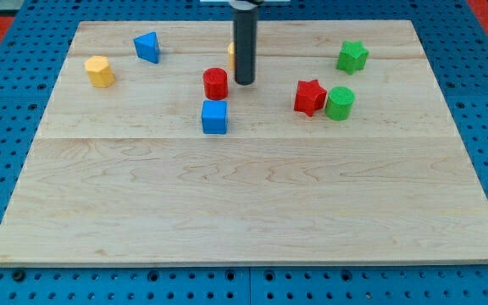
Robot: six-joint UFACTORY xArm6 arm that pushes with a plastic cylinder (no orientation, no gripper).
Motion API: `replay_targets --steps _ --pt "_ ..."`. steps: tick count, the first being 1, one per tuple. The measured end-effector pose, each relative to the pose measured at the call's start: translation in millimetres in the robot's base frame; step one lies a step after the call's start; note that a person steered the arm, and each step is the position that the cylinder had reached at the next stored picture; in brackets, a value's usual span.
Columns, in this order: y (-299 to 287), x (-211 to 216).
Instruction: Move red circle to the bottom of the yellow hexagon
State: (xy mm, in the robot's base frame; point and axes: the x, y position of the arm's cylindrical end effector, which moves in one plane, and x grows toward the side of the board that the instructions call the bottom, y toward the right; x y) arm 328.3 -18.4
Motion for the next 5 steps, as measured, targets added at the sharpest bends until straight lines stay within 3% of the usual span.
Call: replay_targets --steps 3,5 --pt "-90 14" --pt "-60 27"
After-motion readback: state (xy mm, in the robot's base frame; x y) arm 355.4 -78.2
